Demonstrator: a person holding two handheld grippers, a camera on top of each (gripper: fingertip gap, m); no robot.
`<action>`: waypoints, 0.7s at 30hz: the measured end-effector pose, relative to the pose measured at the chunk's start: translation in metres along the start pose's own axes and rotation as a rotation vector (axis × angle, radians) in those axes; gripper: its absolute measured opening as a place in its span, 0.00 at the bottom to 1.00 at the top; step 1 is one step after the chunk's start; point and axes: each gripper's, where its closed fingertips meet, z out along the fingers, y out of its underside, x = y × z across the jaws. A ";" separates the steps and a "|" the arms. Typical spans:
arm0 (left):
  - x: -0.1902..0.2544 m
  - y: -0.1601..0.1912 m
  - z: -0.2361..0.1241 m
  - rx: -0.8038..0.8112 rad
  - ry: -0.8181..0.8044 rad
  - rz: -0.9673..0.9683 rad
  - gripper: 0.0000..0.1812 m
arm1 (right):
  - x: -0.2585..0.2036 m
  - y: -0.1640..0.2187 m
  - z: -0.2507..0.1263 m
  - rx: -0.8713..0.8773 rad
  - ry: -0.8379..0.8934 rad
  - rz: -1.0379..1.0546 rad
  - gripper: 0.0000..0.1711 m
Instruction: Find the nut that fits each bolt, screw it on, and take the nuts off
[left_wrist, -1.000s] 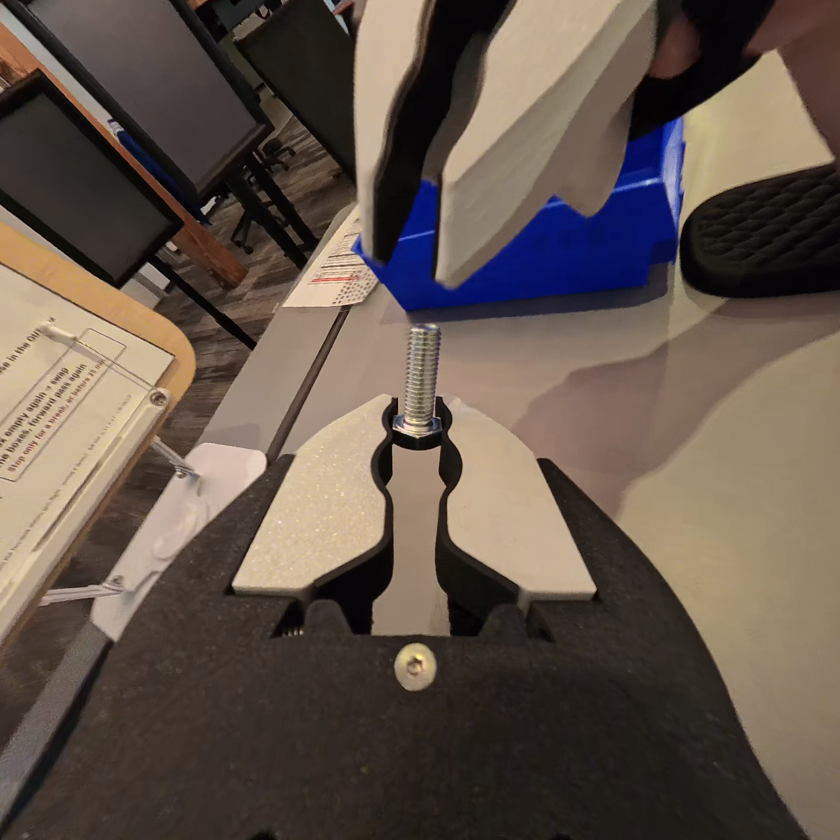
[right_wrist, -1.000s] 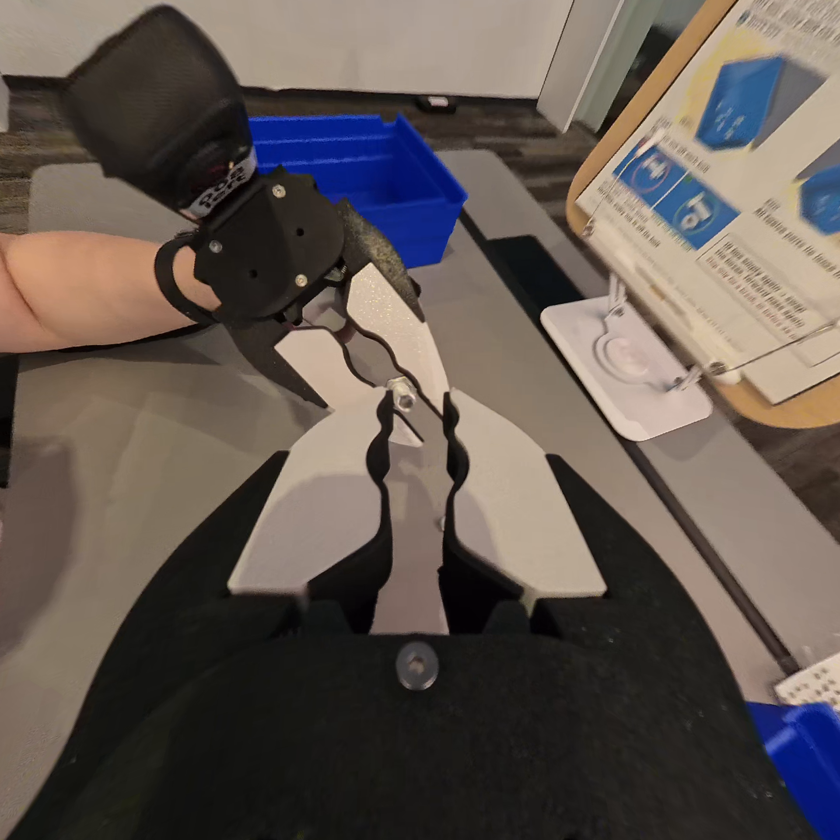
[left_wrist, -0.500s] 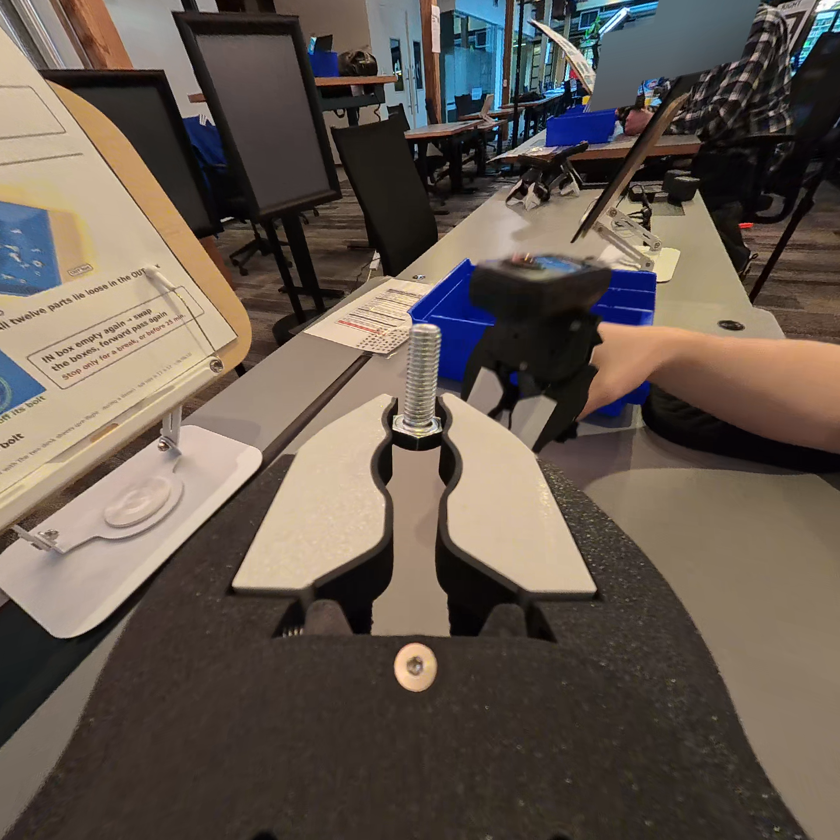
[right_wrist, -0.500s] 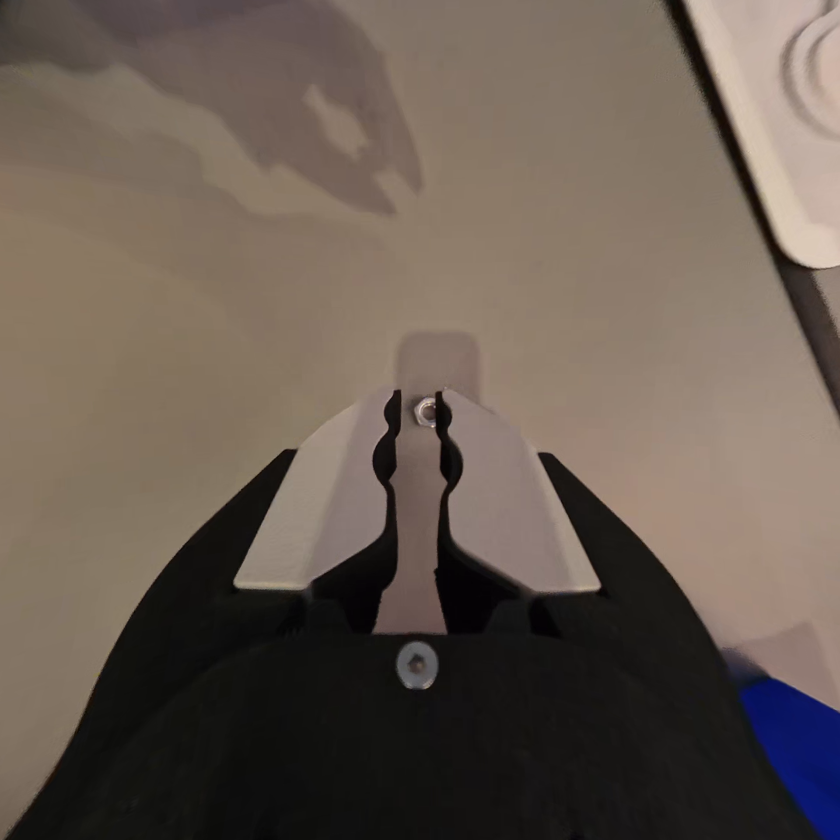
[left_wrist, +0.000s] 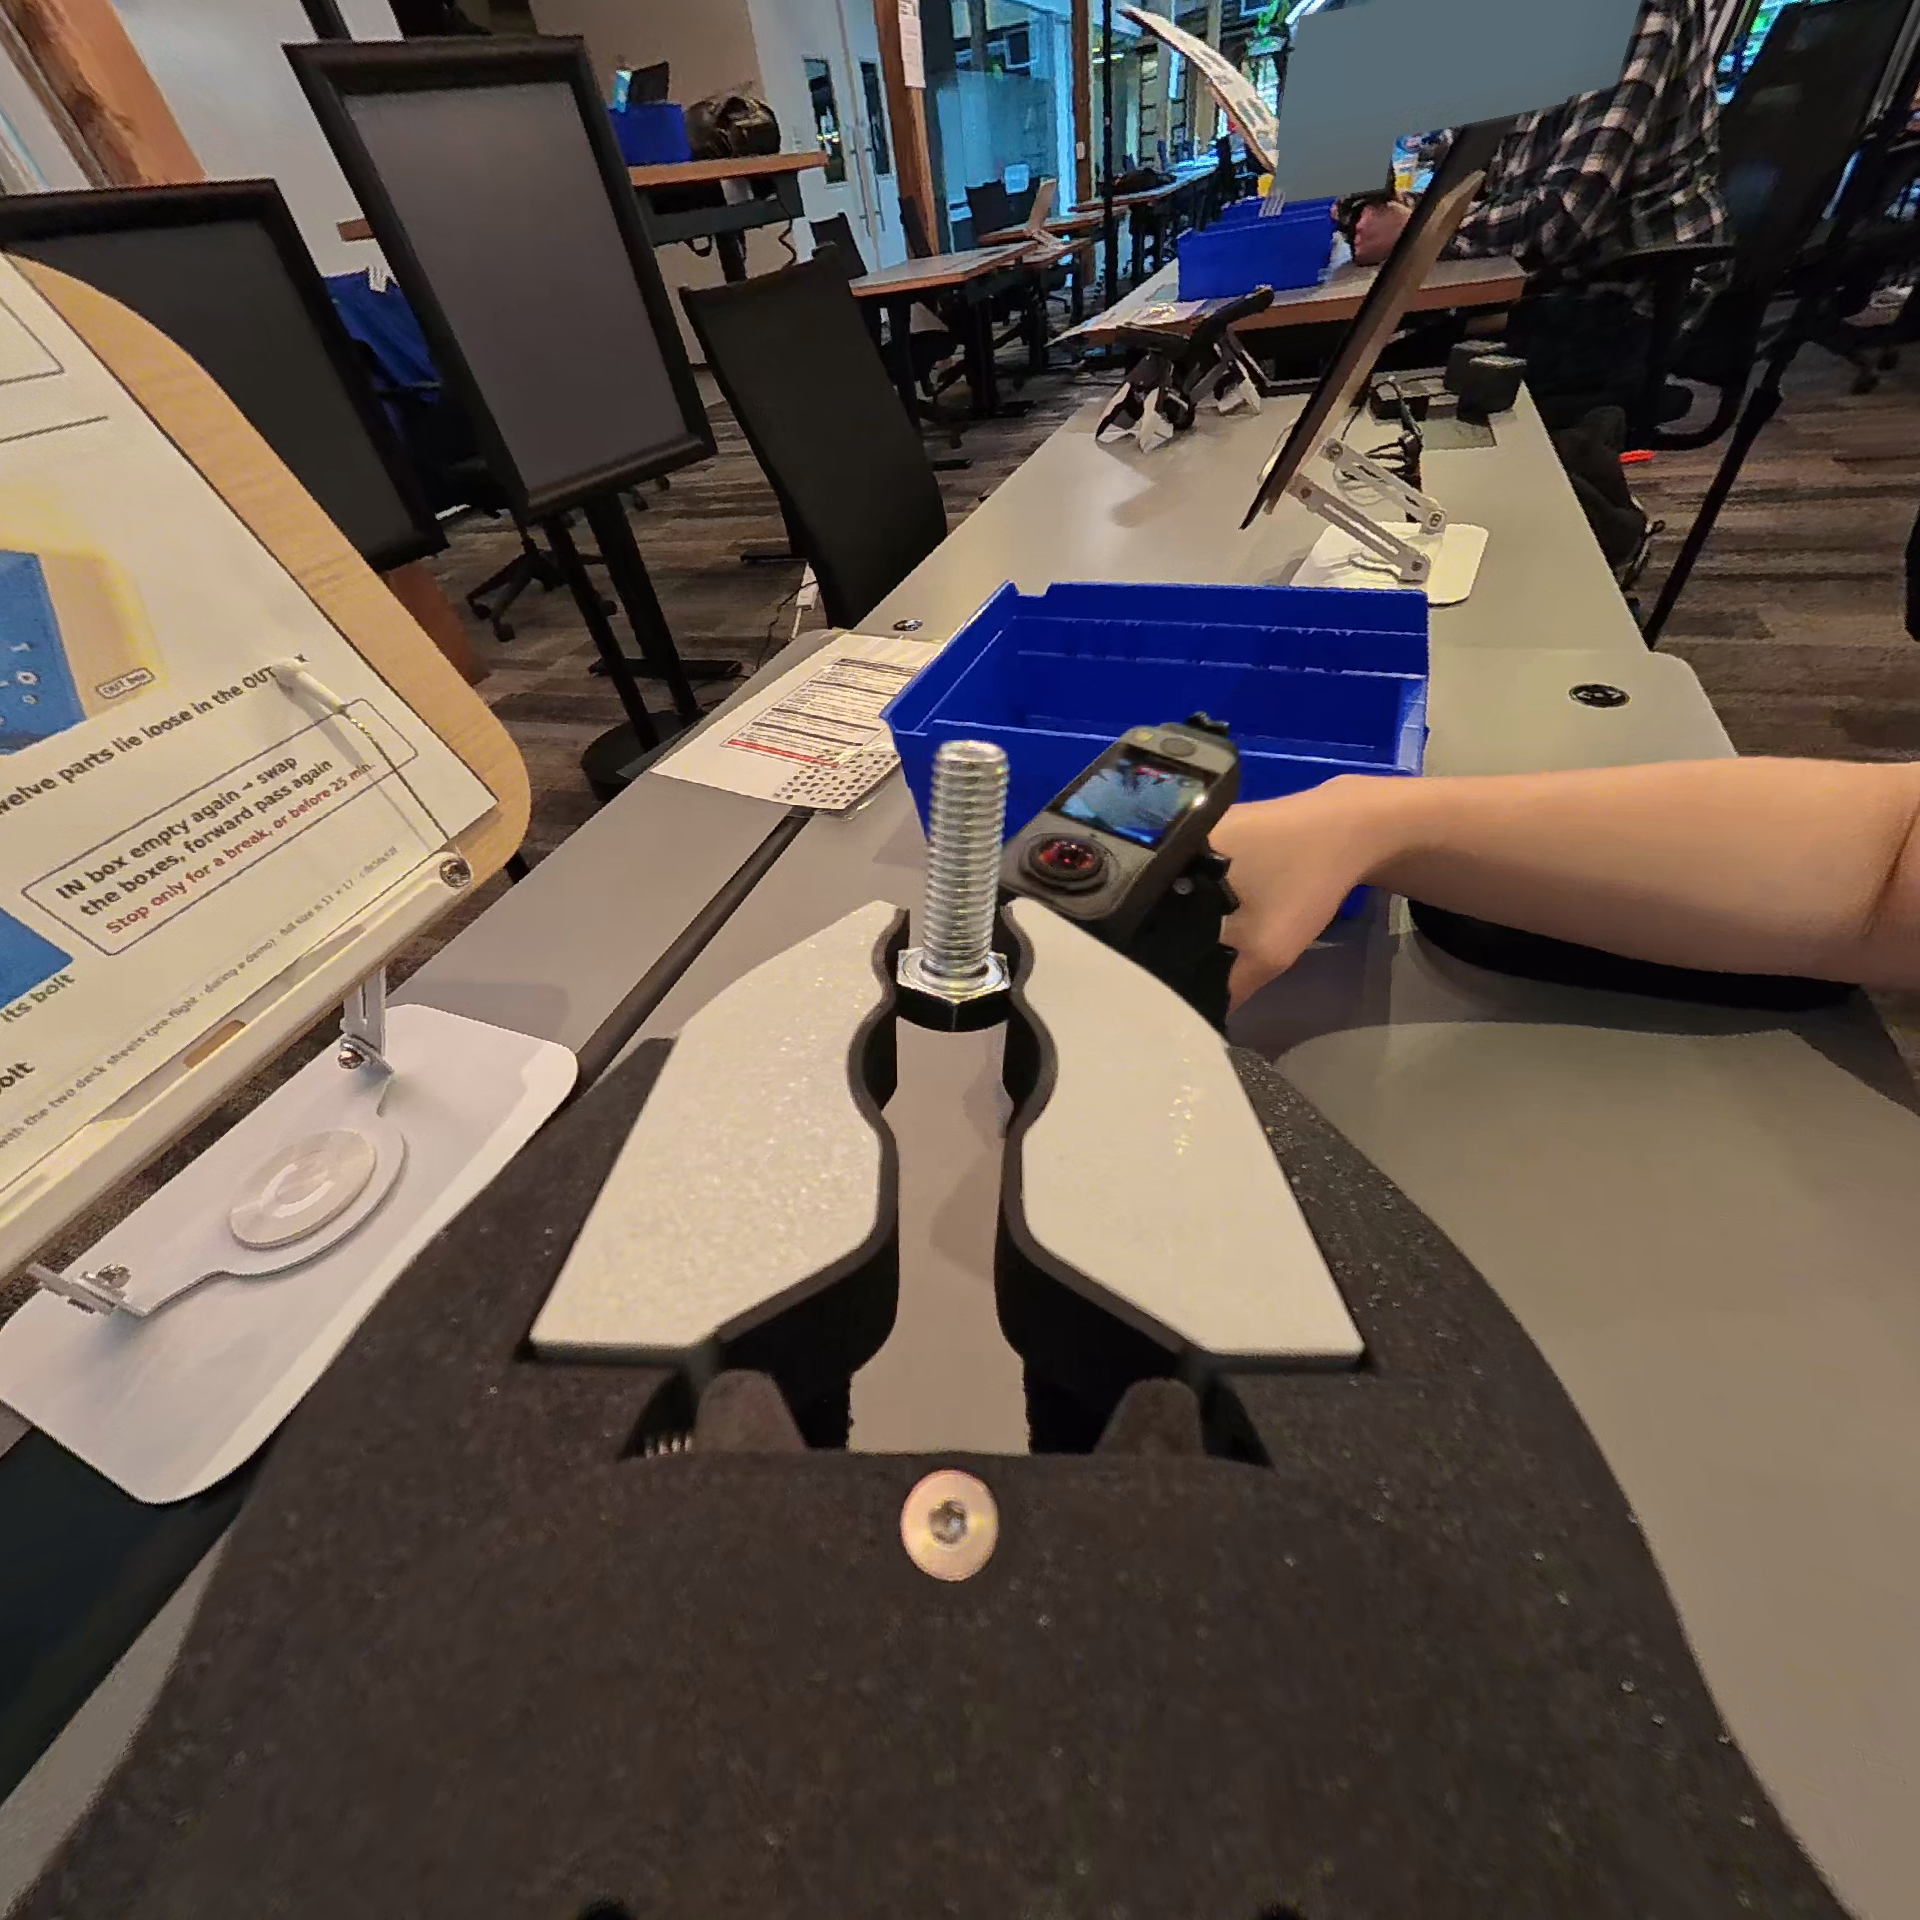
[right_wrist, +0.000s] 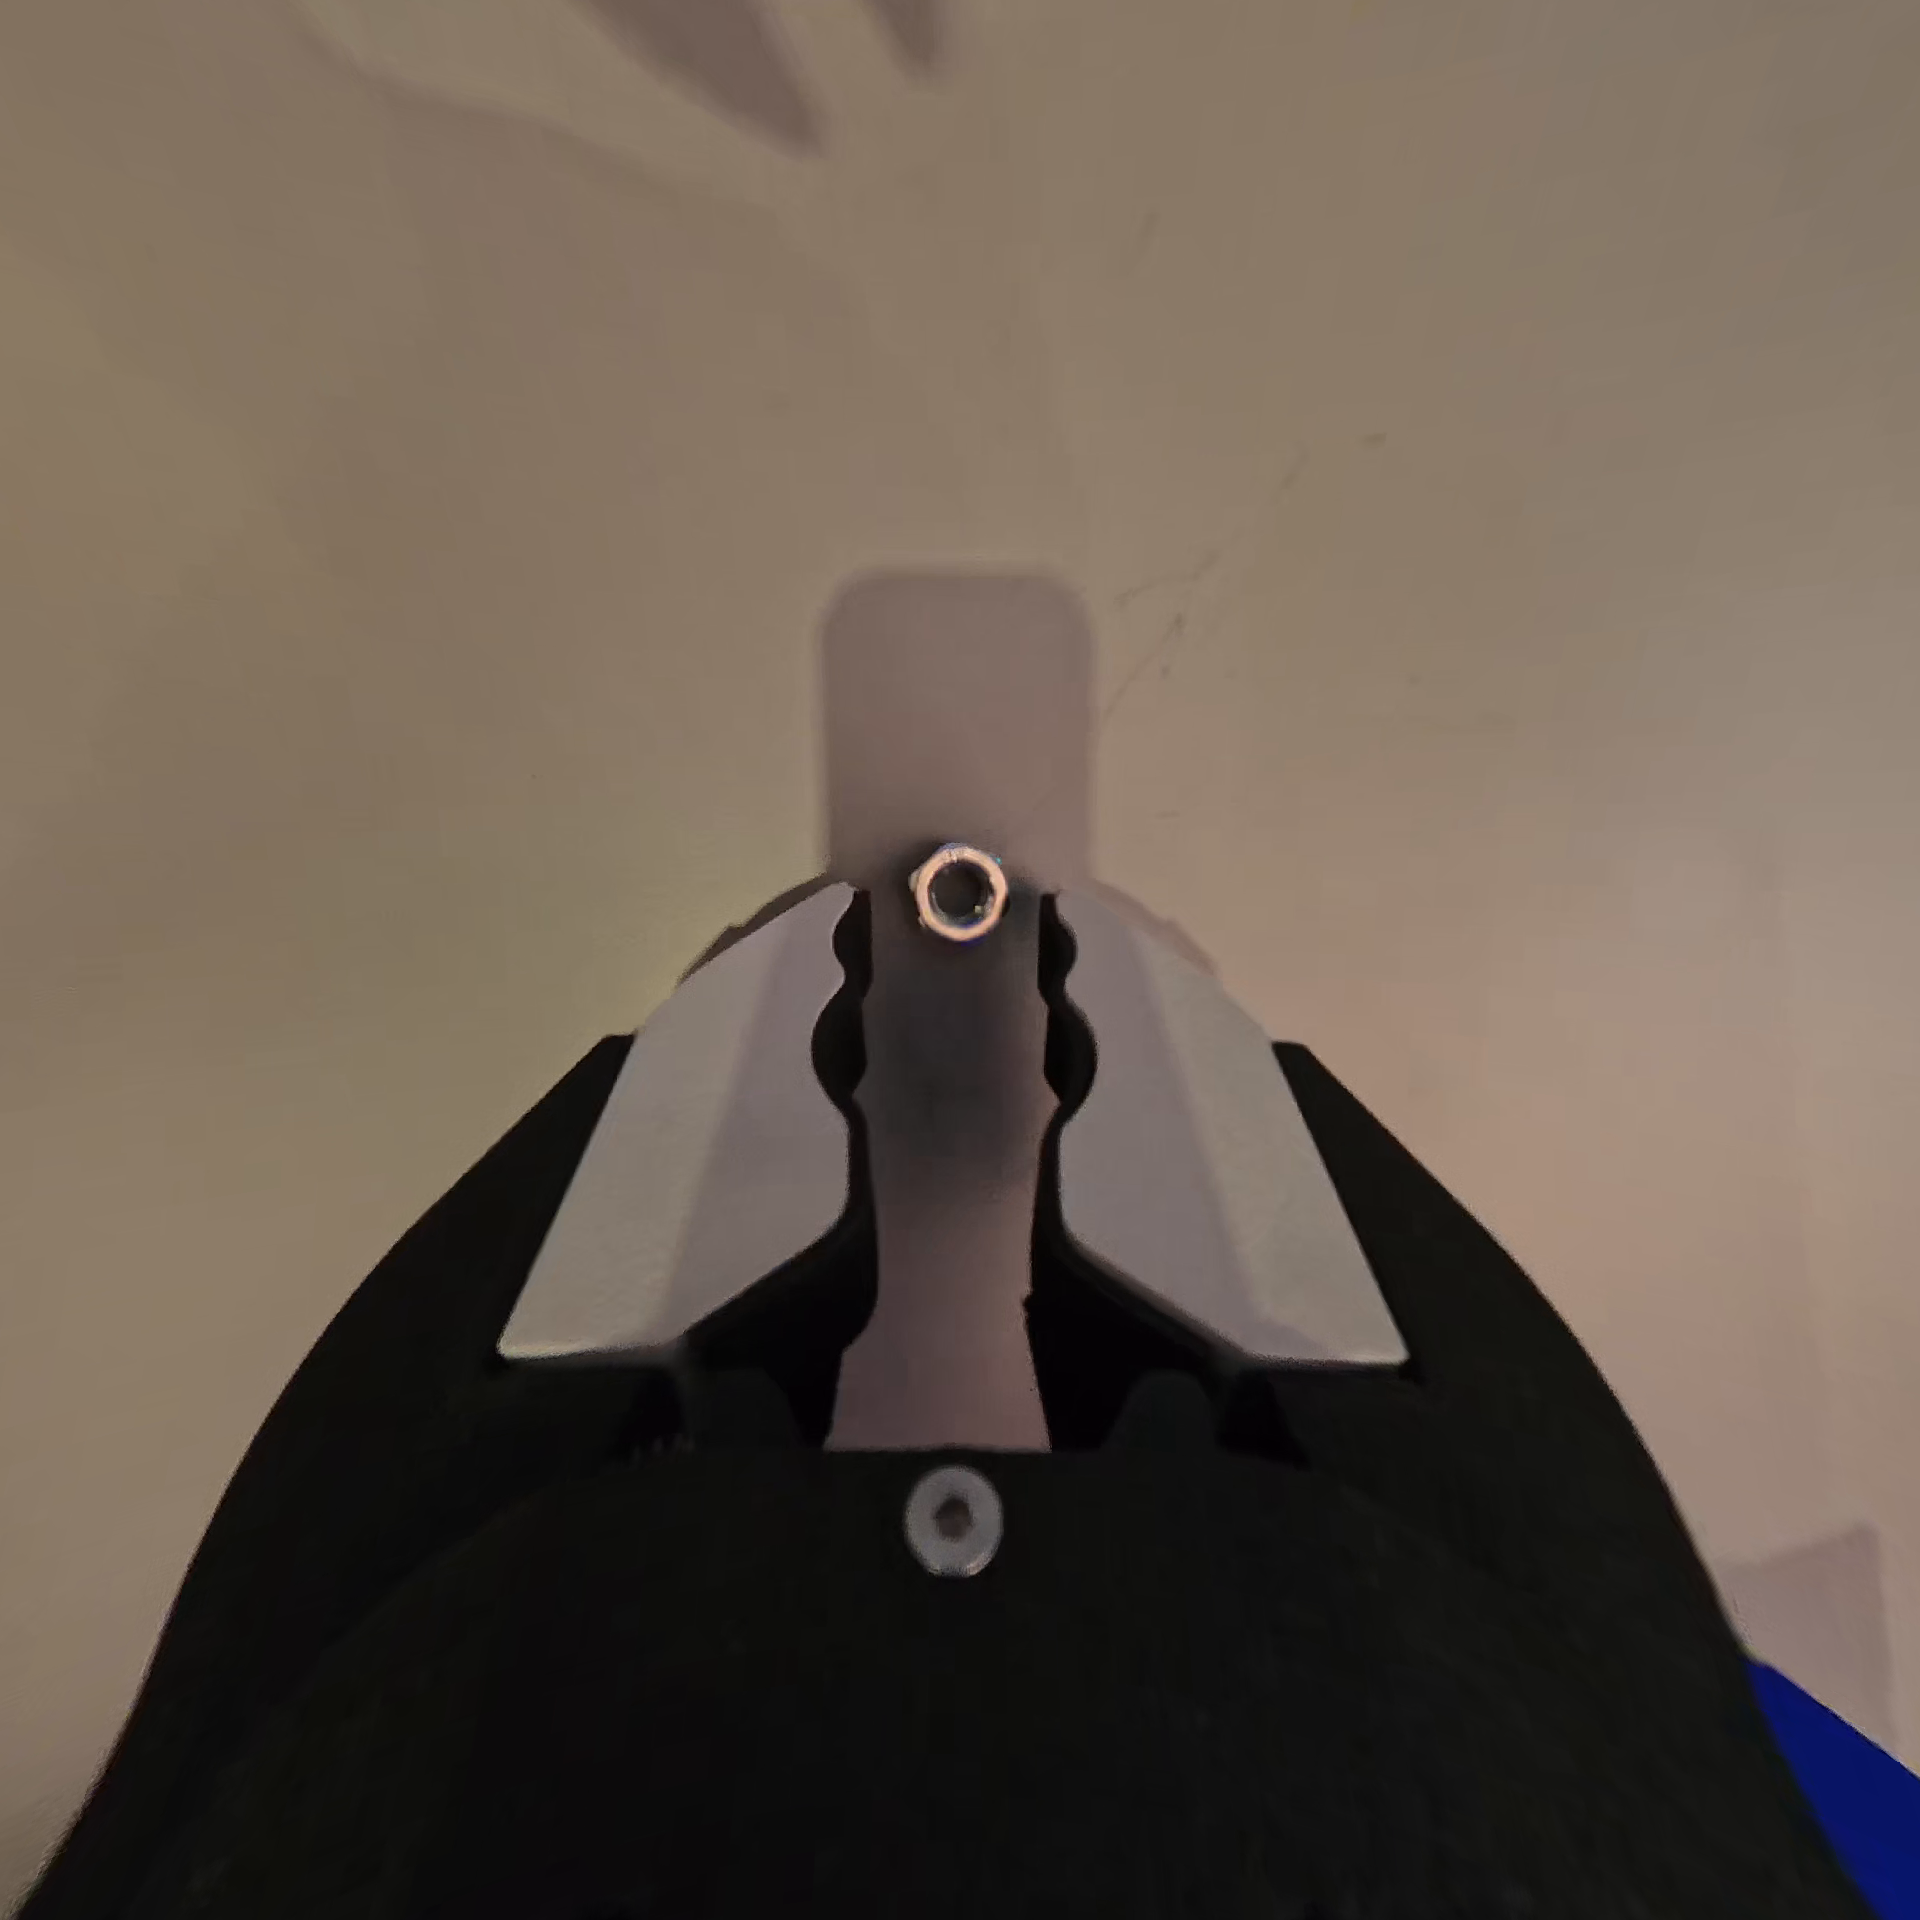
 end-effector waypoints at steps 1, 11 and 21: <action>0.002 -0.001 0.000 0.001 0.010 0.000 0.08 | -0.001 -0.002 0.000 0.018 -0.019 0.015 0.18; 0.019 -0.006 0.003 -0.004 0.061 -0.012 0.08 | 0.002 0.007 -0.001 -0.006 -0.051 0.096 0.07; 0.016 -0.029 -0.016 0.077 0.039 -0.033 0.08 | 0.005 0.006 0.000 -0.112 0.049 0.078 0.07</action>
